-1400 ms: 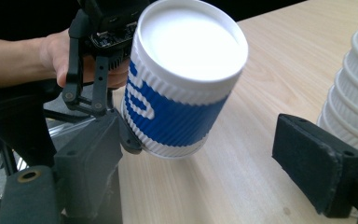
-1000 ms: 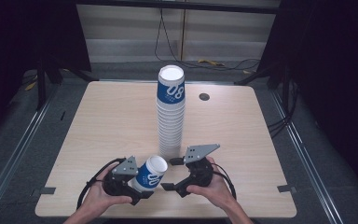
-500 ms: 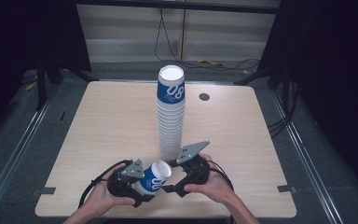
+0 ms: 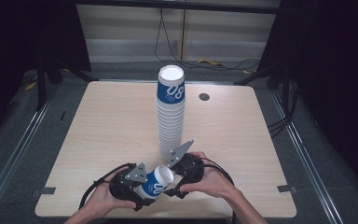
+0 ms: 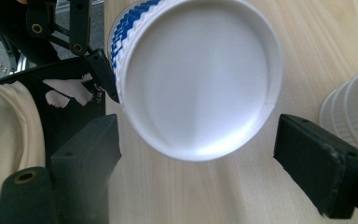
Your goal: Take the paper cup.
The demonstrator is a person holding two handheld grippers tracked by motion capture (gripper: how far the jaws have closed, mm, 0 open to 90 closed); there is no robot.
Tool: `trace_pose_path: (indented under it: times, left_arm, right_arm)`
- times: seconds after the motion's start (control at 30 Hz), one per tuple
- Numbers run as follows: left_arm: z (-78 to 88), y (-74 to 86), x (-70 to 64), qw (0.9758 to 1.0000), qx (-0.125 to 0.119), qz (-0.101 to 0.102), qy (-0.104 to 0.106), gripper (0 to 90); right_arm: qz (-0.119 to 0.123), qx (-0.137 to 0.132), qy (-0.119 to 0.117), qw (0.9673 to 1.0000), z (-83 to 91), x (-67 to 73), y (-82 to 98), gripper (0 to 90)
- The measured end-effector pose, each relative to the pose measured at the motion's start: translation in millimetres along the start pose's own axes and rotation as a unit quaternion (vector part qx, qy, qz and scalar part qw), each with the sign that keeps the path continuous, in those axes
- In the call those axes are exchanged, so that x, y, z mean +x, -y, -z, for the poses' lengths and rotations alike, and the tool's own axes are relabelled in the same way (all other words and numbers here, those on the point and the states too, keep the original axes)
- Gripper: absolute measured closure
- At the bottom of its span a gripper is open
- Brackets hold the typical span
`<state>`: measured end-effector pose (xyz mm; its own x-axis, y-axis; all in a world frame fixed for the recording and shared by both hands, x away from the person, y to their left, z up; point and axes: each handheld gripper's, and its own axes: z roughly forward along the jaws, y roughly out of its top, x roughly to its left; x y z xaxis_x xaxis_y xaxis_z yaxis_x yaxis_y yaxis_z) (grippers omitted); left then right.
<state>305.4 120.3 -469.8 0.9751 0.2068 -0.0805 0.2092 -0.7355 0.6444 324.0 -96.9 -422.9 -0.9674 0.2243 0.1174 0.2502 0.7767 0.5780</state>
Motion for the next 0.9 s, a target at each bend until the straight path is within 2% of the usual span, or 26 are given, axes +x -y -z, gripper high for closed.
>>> trace_pose_path:
  times: [0.13,0.43,0.6,0.67,0.8,0.83,0.87,0.9]
  left_arm:
    - [-3.0,-0.3,-2.3,0.9999,0.013,-0.008,0.007,18.6]
    - [-6.0,-1.3,-4.7,0.9995,0.022,-0.020,0.012,18.8]
    - [-6.9,-1.8,-5.4,0.9992,0.028,-0.025,0.011,18.8]
    - [-7.5,-2.3,-5.0,0.9991,0.032,-0.027,0.011,18.8]
    - [-8.2,-3.4,-5.6,0.9990,0.031,-0.030,0.016,18.8]
    - [-8.5,-3.5,-6.1,0.9990,0.029,-0.030,0.013,18.8]
    - [-8.8,-3.5,-6.1,0.9990,0.030,-0.031,0.012,18.7]
    - [-8.7,-3.0,-6.2,0.9990,0.030,-0.031,0.011,18.7]
  right_arm:
    - [0.003,0.006,-0.007,1.0000,-2.4,-0.6,-1.3,16.0]
    - [0.020,0.034,-0.026,0.9989,-7.1,0.8,-11.1,17.3]
    - [0.021,0.036,-0.034,0.9986,-10.4,2.0,-14.9,18.2]
    - [0.029,0.031,-0.037,0.9984,-10.8,0.9,-16.6,18.3]
    - [0.020,0.034,-0.043,0.9983,-10.7,1.2,-17.8,18.4]
    - [0.019,0.036,-0.044,0.9982,-11.5,0.9,-17.8,19.0]
    - [0.020,0.038,-0.050,0.9978,-12.1,0.9,-17.8,23.4]
    - [0.032,0.034,-0.056,0.9974,-13.0,0.5,-18.0,26.3]
